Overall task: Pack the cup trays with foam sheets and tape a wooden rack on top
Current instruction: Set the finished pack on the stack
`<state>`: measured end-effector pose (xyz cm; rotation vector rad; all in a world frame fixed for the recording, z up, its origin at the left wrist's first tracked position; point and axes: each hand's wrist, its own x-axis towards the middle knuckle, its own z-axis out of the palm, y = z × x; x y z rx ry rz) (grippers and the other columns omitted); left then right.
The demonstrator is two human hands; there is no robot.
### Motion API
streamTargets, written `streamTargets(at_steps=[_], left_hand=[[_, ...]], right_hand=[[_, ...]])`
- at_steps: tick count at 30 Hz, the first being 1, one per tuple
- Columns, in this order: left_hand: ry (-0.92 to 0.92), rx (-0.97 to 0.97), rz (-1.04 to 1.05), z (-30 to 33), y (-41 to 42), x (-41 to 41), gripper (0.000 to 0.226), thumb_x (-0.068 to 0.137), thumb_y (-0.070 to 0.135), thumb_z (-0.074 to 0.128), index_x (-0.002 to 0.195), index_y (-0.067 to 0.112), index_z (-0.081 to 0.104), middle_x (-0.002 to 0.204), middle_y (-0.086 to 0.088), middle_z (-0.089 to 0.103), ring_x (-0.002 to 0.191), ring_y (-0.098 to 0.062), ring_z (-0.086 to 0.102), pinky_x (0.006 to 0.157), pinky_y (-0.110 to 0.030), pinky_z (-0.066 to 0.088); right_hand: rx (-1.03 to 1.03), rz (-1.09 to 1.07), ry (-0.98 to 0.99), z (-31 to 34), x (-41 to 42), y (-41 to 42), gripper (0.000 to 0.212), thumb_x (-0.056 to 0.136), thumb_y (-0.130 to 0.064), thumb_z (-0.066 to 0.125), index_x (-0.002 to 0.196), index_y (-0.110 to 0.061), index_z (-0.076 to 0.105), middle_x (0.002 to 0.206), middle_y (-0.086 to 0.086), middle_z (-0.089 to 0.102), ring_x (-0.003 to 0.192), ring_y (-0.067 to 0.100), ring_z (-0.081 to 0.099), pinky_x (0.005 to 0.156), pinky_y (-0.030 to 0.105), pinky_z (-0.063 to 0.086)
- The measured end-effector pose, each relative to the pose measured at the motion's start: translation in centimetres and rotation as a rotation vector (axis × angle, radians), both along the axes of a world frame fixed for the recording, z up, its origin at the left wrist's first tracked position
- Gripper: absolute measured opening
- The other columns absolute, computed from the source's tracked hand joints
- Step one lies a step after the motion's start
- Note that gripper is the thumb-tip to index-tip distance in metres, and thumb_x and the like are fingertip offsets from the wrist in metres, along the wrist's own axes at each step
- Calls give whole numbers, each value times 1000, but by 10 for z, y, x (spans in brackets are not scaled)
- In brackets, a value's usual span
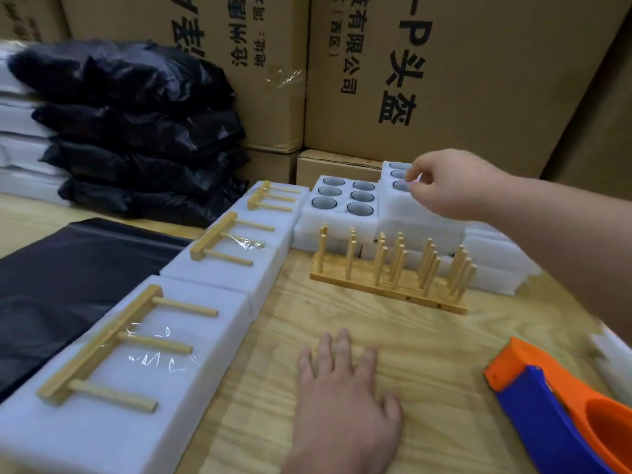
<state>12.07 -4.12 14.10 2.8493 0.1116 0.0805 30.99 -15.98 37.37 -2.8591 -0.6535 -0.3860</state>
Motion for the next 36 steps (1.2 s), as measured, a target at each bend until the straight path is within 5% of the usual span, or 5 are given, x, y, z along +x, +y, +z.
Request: streamTargets(at_steps=[5, 9, 22, 28, 36], left_hand=[[22, -6, 0, 1, -1, 0, 81, 87, 64, 25, 161, 37, 5, 172, -4, -13, 156, -27, -18, 118, -57, -19], [20, -32, -5, 3, 0, -1, 81, 87, 63, 28, 161, 38, 8, 172, -4, -12, 156, -27, -18, 119, -55, -20], [45, -19, -11, 3, -1, -1, 77, 90, 61, 25, 162, 36, 9, 170, -6, -17, 155, -29, -23, 117, -56, -22], [51, -29, -19, 2, -1, -1, 77, 90, 60, 24, 162, 36, 8, 170, -6, -17, 155, -29, -24, 117, -58, -21], [48, -32, -21, 1, 0, 0, 81, 88, 63, 25, 162, 36, 4, 170, -5, -17, 155, -29, -23, 118, -57, -20]], right_hand=[[-44, -247, 126, -10, 45, -25, 58, 98, -56, 42, 153, -40, 34, 155, 14, 37, 139, 41, 39, 113, 53, 36], [-302, -298, 259, -56, 51, -37, 65, 100, -69, 20, 159, -49, 2, 171, 7, 9, 155, 37, 9, 122, 59, 12], [-223, -336, 56, -57, 68, -17, 53, 94, -34, 50, 142, -47, 34, 132, 13, 60, 138, 38, 34, 111, 51, 26], [-312, -290, 107, -56, 74, -8, 66, 88, -54, 64, 145, -48, 31, 142, 6, 54, 135, 40, 38, 108, 61, 34], [-374, -259, 103, -49, 76, 14, 101, 67, -61, 84, 152, -44, 32, 129, 4, 65, 110, 35, 62, 78, 38, 49]])
